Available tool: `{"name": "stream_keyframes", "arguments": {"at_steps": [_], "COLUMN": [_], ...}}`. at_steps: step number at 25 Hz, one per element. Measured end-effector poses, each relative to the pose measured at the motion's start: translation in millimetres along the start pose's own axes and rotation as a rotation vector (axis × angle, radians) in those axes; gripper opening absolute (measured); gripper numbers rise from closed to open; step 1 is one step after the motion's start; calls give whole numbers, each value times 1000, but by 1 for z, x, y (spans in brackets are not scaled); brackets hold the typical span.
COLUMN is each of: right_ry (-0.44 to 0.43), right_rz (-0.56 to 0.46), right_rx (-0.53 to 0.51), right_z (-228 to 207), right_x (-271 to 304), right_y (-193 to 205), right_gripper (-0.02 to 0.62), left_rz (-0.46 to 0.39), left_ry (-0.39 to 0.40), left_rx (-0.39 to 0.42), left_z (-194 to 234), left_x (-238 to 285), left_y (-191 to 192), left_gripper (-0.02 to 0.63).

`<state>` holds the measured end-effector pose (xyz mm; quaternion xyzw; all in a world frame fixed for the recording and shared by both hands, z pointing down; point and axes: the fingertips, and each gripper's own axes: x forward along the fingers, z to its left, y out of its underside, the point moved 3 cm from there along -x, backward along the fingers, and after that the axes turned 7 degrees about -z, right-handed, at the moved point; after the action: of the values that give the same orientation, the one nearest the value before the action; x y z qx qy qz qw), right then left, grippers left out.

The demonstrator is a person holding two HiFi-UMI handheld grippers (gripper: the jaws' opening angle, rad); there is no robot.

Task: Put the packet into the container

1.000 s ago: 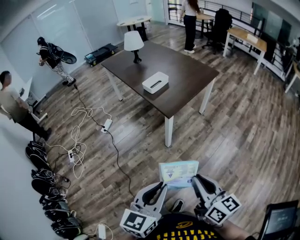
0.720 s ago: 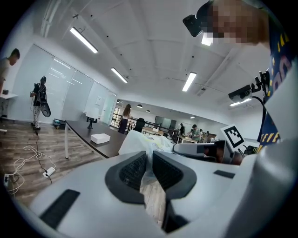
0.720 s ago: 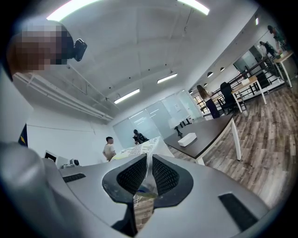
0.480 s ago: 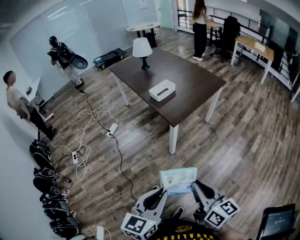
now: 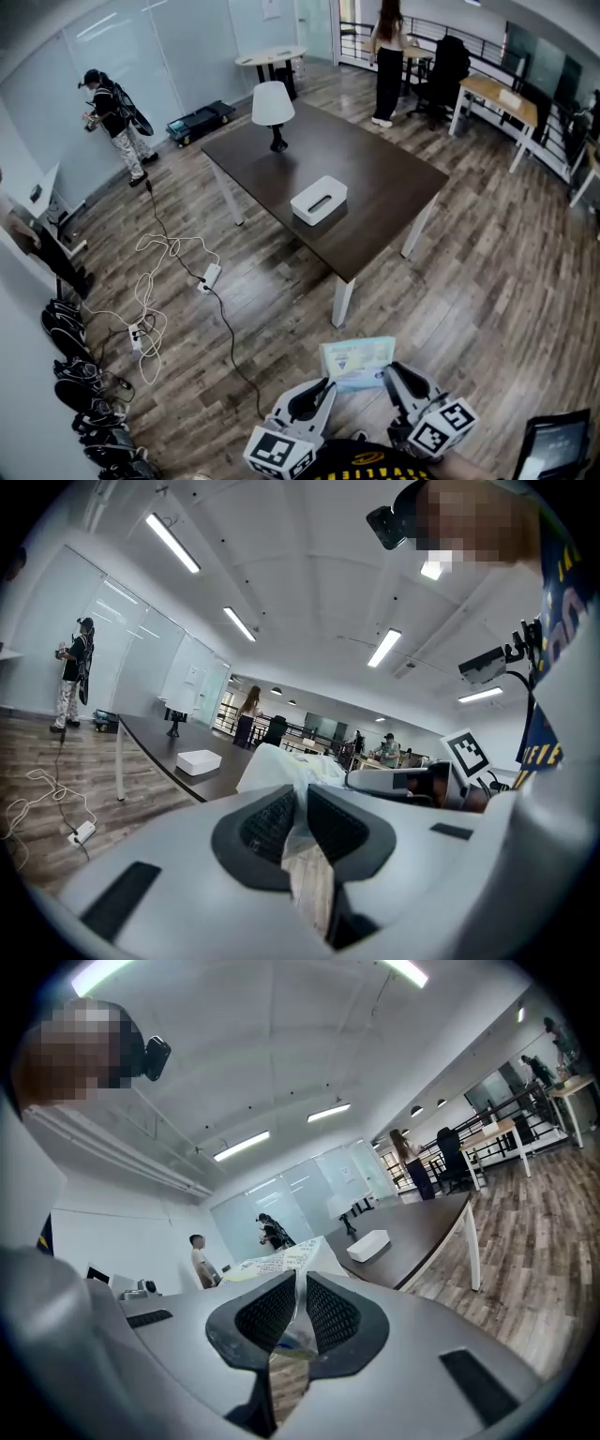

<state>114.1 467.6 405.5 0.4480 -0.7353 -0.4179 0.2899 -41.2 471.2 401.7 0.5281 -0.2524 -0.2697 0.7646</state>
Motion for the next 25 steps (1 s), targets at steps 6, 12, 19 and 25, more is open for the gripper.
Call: {"name": "stream_keyframes", "arguments": {"at_steps": [6, 12, 19, 25], "right_ry": [45, 81, 119, 108], "right_rz": [-8, -4, 11, 29], "right_rx": [-12, -12, -23, -5], "right_z": [2, 8, 2, -11], "right_x": [70, 128, 166, 198], "right_y": [-8, -6, -8, -10], "right_gripper": [41, 41, 41, 41], "left_rz": [-7, -19, -32, -16], "left_ry": [47, 74, 115, 86], "left_rx": [1, -23, -50, -57], "left_z": [65, 122, 157, 182], "left_x": [28, 44, 66, 85], "left_y": [-27, -46, -50, -58], "left_gripper": [46, 46, 46, 46]}}
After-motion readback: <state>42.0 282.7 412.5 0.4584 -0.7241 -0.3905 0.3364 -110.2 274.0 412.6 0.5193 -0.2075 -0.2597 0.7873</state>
